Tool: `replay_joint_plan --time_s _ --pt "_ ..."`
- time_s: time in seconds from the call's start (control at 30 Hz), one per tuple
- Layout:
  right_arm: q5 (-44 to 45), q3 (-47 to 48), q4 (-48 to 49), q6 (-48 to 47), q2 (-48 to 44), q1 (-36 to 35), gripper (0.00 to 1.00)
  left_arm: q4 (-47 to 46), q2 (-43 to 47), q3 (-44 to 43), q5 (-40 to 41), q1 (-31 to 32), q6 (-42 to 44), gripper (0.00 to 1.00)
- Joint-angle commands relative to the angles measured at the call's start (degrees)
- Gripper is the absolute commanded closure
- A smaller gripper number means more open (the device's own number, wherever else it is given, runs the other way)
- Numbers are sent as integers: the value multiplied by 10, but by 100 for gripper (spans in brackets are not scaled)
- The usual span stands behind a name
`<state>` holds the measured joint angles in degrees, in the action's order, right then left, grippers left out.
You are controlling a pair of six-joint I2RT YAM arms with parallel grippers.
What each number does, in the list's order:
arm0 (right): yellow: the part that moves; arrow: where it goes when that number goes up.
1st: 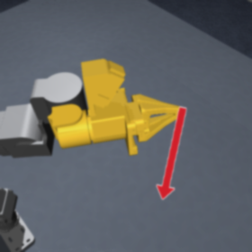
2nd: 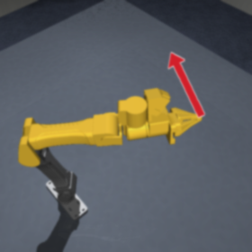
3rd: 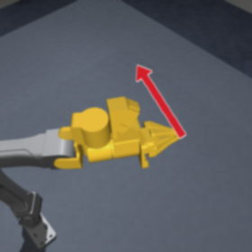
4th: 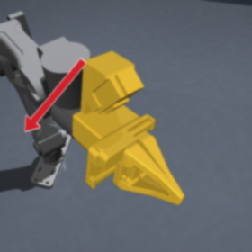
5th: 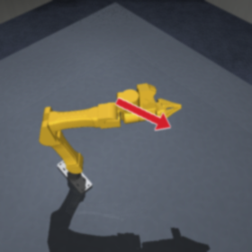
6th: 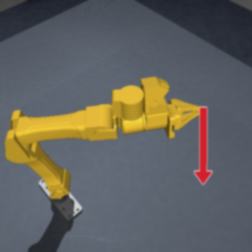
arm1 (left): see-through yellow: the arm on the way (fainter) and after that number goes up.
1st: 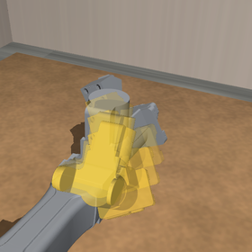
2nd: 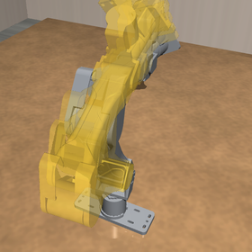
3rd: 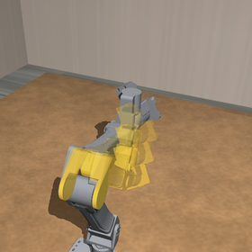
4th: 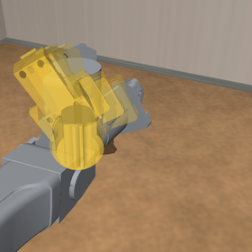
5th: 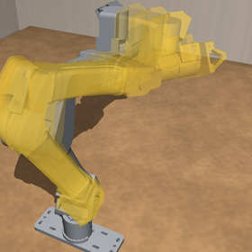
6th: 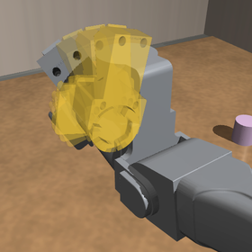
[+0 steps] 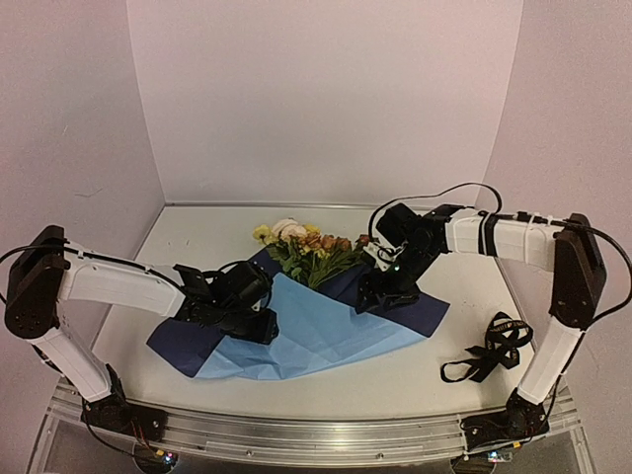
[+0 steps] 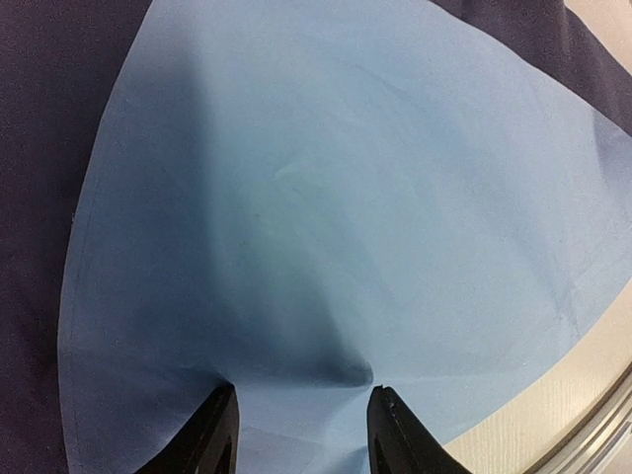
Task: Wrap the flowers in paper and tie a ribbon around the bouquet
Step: Adjust the 1/4-folded wrapping paper at the center of the board.
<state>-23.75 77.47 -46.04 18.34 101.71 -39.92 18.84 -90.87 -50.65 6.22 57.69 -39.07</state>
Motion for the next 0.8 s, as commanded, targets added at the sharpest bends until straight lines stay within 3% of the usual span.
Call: replay_joint_plan --time_s 0.0,0.1,0.37,0.43,0.6,0.77 --pt "-128 32 41 -7 59 30 23 -13 3 -33 11 -1 14 53" --pt "-169 39 42 2 78 37 25 -11 3 -35 13 -2 14 53" --pt "-164 -5 43 -2 69 38 34 -14 -10 -43 5 -5 16 53" --pt "-168 -15 43 2 69 38 41 -14 -12 -44 5 -6 16 53" --pt "-143 -53 44 5 46 38 69 -17 -12 -44 3 -11 15 53" --pt "-104 -78 43 10 17 38 85 -17 -14 -42 1 -14 17 53"
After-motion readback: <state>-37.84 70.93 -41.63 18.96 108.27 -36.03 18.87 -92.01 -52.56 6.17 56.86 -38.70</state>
